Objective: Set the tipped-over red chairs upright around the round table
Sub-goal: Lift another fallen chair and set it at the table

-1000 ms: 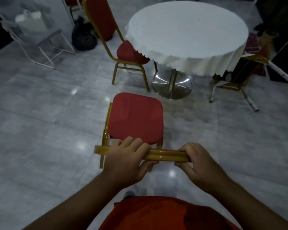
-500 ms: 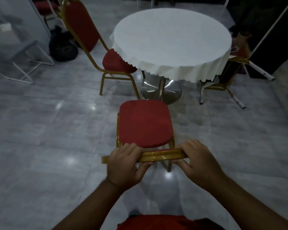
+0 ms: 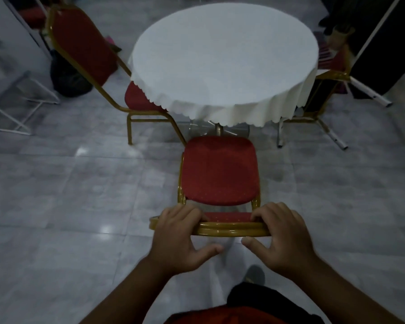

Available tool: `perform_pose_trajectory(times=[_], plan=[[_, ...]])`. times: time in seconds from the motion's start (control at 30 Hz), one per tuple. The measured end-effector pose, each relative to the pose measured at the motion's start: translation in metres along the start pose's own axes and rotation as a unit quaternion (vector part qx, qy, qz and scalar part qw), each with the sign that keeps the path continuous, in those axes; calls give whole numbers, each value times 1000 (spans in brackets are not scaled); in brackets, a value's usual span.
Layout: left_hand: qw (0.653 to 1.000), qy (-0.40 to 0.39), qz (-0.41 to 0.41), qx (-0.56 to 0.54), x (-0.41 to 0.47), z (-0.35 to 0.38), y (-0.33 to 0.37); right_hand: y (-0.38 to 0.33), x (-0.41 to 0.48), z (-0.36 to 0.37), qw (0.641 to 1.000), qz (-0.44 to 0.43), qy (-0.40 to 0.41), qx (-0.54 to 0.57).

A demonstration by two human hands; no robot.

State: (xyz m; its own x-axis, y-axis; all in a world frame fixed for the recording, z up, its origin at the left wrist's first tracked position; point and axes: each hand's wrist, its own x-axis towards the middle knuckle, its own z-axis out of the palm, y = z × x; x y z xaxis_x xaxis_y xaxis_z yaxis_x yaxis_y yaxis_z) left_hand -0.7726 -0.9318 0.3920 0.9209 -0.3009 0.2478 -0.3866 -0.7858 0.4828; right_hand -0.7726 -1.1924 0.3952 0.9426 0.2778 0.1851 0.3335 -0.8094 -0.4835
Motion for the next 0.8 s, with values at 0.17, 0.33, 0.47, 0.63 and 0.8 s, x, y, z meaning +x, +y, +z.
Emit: perform_pose_trajectory(times=[0.17,0.33,0.47,0.63,0.8], plan=[[997,27,-59,29,66,9,5,23,54,1,998,28,48,-5],[993,98,-44,41,94,24,-9,35,82,11,996,33,78,-30],[989,135,-31,50,105,28,-21,38,95,15,995,39,77,-39],[989,138,-18,40,118,30,-36,39,111,19,994,40,90,-51],[990,137,-13,41,130,27,-48,37,126,23,993,45,95,-58]])
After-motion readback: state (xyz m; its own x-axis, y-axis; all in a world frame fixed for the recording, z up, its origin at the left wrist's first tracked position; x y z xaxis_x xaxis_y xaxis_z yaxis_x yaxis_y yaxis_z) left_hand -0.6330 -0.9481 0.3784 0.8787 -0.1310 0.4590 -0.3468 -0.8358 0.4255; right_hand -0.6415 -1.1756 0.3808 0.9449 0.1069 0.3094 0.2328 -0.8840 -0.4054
